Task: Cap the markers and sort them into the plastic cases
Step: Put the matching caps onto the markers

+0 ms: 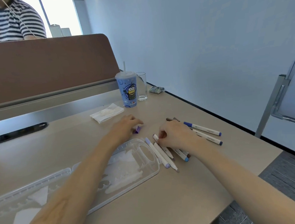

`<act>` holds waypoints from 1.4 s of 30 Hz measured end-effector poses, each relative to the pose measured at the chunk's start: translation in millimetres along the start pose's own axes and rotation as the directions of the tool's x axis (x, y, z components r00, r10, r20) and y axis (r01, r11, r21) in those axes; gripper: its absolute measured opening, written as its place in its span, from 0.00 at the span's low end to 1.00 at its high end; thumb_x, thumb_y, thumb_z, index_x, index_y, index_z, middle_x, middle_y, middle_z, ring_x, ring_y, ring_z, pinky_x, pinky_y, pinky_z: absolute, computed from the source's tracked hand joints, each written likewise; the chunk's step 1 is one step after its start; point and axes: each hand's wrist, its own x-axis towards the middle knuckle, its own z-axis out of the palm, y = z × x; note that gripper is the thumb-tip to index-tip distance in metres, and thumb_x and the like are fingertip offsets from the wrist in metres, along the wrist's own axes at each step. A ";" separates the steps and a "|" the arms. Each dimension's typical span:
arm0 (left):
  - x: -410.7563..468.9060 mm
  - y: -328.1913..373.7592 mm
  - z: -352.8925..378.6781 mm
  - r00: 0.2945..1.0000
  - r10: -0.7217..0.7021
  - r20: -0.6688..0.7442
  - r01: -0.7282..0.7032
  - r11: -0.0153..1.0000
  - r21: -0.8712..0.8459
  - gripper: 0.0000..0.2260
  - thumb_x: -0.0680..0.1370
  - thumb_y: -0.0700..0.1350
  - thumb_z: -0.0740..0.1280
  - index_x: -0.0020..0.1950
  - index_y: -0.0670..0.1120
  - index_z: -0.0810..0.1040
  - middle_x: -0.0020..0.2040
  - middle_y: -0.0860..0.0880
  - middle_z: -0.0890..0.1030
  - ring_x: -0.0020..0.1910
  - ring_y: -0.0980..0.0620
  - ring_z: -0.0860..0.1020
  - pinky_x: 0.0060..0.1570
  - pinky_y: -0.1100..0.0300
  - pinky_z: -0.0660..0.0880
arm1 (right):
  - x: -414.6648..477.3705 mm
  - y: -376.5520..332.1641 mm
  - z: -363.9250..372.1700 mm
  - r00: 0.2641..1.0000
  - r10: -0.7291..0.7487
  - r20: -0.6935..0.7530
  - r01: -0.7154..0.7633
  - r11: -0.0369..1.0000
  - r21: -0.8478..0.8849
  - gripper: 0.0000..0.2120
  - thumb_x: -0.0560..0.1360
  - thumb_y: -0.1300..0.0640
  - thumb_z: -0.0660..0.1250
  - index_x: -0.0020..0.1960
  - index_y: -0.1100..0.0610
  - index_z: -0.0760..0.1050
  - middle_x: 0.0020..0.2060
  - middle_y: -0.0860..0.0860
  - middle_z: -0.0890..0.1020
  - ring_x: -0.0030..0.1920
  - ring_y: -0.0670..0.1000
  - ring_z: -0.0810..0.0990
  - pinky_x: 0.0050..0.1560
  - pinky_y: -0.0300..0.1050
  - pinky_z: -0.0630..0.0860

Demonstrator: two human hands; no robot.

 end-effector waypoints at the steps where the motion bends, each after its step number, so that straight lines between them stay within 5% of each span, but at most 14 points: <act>1: -1.4 0.0 -1.5 0.999 0.033 0.002 -0.033 0.999 0.002 0.14 0.77 0.41 0.68 0.61 0.52 0.78 0.59 0.50 0.74 0.59 0.49 0.70 0.55 0.54 0.71 | 1.9 -2.3 -0.2 1.000 0.026 0.016 -0.025 0.999 -0.023 0.09 0.74 0.47 0.67 0.45 0.52 0.81 0.41 0.48 0.82 0.43 0.49 0.80 0.48 0.50 0.80; 6: -5.1 0.0 -5.8 1.000 0.017 0.021 -0.018 0.998 0.062 0.07 0.78 0.46 0.67 0.55 0.50 0.79 0.56 0.50 0.77 0.57 0.49 0.71 0.52 0.54 0.72 | 8.0 -10.0 2.2 0.993 0.115 0.026 -0.114 0.993 -0.034 0.14 0.71 0.45 0.70 0.41 0.56 0.82 0.35 0.50 0.82 0.38 0.51 0.81 0.44 0.50 0.81; 10: -16.0 8.5 -8.6 0.995 -0.097 -0.036 0.085 0.962 -0.259 0.06 0.79 0.42 0.65 0.54 0.49 0.78 0.52 0.49 0.79 0.51 0.50 0.74 0.51 0.58 0.72 | 4.8 -8.1 -2.6 0.980 0.198 -0.017 -0.188 0.954 0.231 0.15 0.70 0.46 0.70 0.34 0.58 0.80 0.28 0.48 0.76 0.30 0.48 0.73 0.30 0.40 0.69; 12: -24.2 18.0 -12.8 0.990 -0.126 -0.059 0.089 0.901 -0.424 0.05 0.79 0.42 0.65 0.54 0.48 0.77 0.48 0.52 0.79 0.47 0.52 0.75 0.47 0.63 0.71 | 2.6 -5.3 -8.9 0.971 0.235 -0.040 -0.182 0.841 0.510 0.09 0.70 0.51 0.72 0.38 0.56 0.81 0.29 0.46 0.79 0.31 0.46 0.74 0.30 0.36 0.66; 14: -32.4 28.5 -17.5 0.987 -0.137 -0.080 0.077 0.857 -0.510 0.05 0.79 0.42 0.66 0.54 0.48 0.77 0.46 0.54 0.78 0.46 0.53 0.75 0.45 0.67 0.70 | -0.3 -5.1 -14.1 0.965 0.255 -0.067 -0.111 0.623 0.774 0.04 0.72 0.56 0.72 0.46 0.55 0.81 0.34 0.46 0.85 0.34 0.45 0.79 0.33 0.35 0.72; 16: -39.9 38.3 -21.0 0.987 -0.140 -0.084 0.070 0.828 -0.557 0.05 0.78 0.43 0.67 0.54 0.47 0.77 0.46 0.54 0.78 0.46 0.54 0.75 0.45 0.65 0.70 | -2.6 -5.8 -15.2 0.954 0.275 -0.119 -0.019 0.453 0.891 0.08 0.75 0.58 0.70 0.53 0.57 0.79 0.39 0.49 0.86 0.37 0.46 0.83 0.38 0.39 0.77; 19: -50.3 46.4 -24.1 0.985 -0.161 -0.057 0.097 0.805 -0.586 0.07 0.79 0.43 0.67 0.56 0.47 0.78 0.49 0.52 0.79 0.47 0.54 0.75 0.48 0.64 0.70 | -8.3 -12.4 -15.5 0.932 0.298 -0.206 0.091 0.359 0.929 0.10 0.78 0.59 0.67 0.58 0.60 0.78 0.45 0.54 0.86 0.43 0.51 0.85 0.38 0.39 0.75; 26: -73.3 47.0 -31.0 0.982 -0.180 -0.049 0.116 0.796 -0.594 0.05 0.79 0.44 0.66 0.54 0.50 0.77 0.48 0.54 0.79 0.46 0.55 0.76 0.49 0.63 0.72 | -15.1 -34.4 -20.5 0.838 0.402 -0.368 0.221 0.367 0.904 0.08 0.78 0.57 0.67 0.55 0.59 0.76 0.48 0.53 0.84 0.37 0.43 0.81 0.29 0.31 0.72; 32: -75.5 49.1 -39.1 0.981 -0.187 -0.045 0.127 0.802 -0.584 0.07 0.79 0.45 0.66 0.56 0.49 0.76 0.50 0.52 0.79 0.49 0.53 0.76 0.53 0.59 0.73 | -21.1 -46.9 -26.7 0.802 0.371 -0.468 0.292 0.440 0.849 0.04 0.78 0.56 0.67 0.51 0.54 0.74 0.47 0.53 0.84 0.36 0.39 0.82 0.31 0.30 0.72; 42: -70.7 59.6 -43.1 0.981 -0.183 -0.057 0.111 0.786 -0.609 0.07 0.79 0.44 0.66 0.56 0.49 0.76 0.50 0.51 0.80 0.48 0.54 0.76 0.53 0.59 0.73 | -27.6 -41.8 -31.9 0.805 0.369 -0.465 0.263 0.480 0.837 0.06 0.76 0.54 0.69 0.50 0.53 0.74 0.48 0.51 0.84 0.40 0.39 0.83 0.47 0.48 0.82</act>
